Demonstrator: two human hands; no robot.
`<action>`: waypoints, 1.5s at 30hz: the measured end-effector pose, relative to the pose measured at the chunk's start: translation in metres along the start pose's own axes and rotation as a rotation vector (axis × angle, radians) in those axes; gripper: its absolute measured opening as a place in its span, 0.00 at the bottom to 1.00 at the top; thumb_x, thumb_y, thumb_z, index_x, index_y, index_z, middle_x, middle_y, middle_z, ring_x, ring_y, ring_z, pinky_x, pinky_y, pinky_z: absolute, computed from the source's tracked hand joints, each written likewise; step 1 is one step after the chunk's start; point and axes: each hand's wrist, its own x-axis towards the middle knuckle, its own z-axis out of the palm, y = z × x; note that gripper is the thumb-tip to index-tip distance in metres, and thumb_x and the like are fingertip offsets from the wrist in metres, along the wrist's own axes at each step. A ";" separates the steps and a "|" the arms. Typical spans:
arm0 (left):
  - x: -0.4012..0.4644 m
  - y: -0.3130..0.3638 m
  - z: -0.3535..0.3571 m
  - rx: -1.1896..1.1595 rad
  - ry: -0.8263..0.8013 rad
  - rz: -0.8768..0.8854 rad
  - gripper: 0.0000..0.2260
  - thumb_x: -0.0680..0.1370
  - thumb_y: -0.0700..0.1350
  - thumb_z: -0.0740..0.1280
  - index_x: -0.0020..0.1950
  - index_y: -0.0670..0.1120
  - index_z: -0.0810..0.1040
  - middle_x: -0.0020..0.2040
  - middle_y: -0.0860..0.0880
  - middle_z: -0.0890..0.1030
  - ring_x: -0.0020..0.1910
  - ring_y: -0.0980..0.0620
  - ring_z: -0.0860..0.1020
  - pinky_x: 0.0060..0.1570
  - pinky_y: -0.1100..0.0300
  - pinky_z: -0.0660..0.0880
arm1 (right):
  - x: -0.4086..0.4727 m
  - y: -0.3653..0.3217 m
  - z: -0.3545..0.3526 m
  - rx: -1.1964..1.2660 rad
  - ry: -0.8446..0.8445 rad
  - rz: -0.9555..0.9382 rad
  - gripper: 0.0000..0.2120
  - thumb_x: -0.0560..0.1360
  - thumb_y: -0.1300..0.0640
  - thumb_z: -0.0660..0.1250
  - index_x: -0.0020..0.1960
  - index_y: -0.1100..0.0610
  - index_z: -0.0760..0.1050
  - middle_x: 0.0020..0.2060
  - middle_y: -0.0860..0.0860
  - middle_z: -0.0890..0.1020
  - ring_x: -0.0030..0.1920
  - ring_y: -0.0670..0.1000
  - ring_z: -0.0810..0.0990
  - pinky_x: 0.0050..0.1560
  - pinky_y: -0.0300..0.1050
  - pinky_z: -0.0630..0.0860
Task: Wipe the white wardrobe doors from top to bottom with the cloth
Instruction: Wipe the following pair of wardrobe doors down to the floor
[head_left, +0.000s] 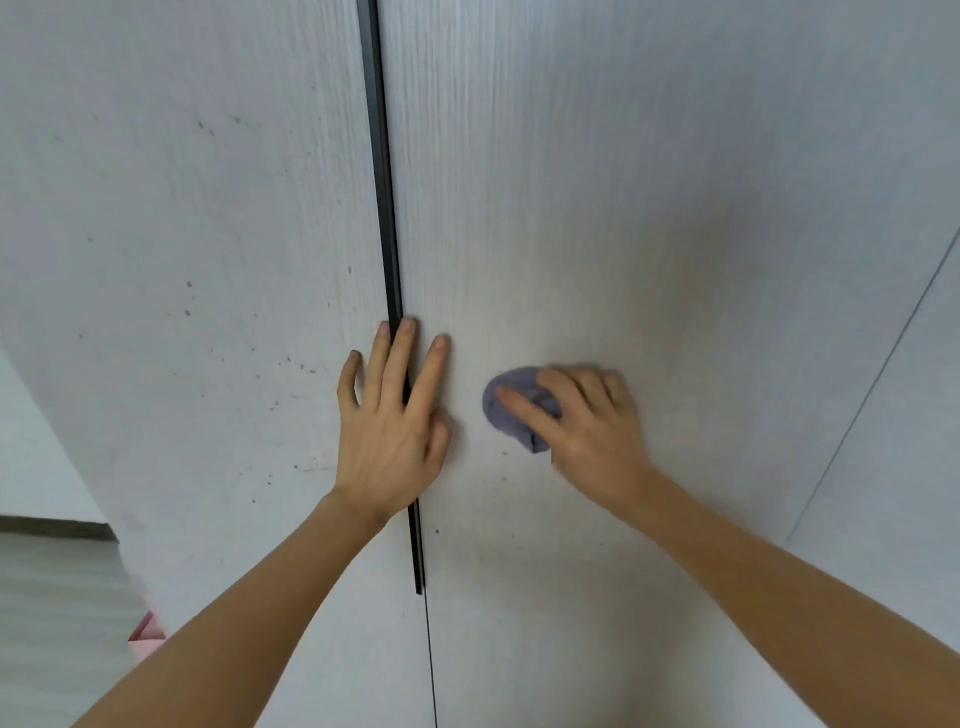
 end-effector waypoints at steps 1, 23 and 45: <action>0.000 0.002 0.002 0.007 0.011 -0.012 0.26 0.74 0.44 0.57 0.73 0.43 0.60 0.73 0.36 0.61 0.73 0.38 0.57 0.66 0.37 0.58 | 0.008 0.016 -0.005 -0.011 0.049 0.086 0.26 0.68 0.69 0.58 0.62 0.49 0.71 0.52 0.53 0.69 0.47 0.55 0.70 0.45 0.50 0.66; 0.001 0.035 0.039 0.104 0.226 -0.102 0.30 0.74 0.55 0.44 0.74 0.45 0.59 0.75 0.47 0.58 0.76 0.44 0.47 0.68 0.39 0.53 | -0.049 0.077 -0.036 0.026 0.336 0.980 0.29 0.73 0.67 0.60 0.73 0.54 0.62 0.62 0.60 0.66 0.60 0.60 0.65 0.57 0.52 0.66; -0.089 -0.021 0.071 -0.166 0.172 0.026 0.31 0.73 0.57 0.39 0.76 0.48 0.47 0.73 0.59 0.48 0.72 0.63 0.46 0.70 0.68 0.43 | 0.055 -0.026 0.006 0.022 0.127 0.504 0.29 0.72 0.67 0.59 0.71 0.51 0.65 0.60 0.54 0.67 0.58 0.56 0.66 0.55 0.45 0.62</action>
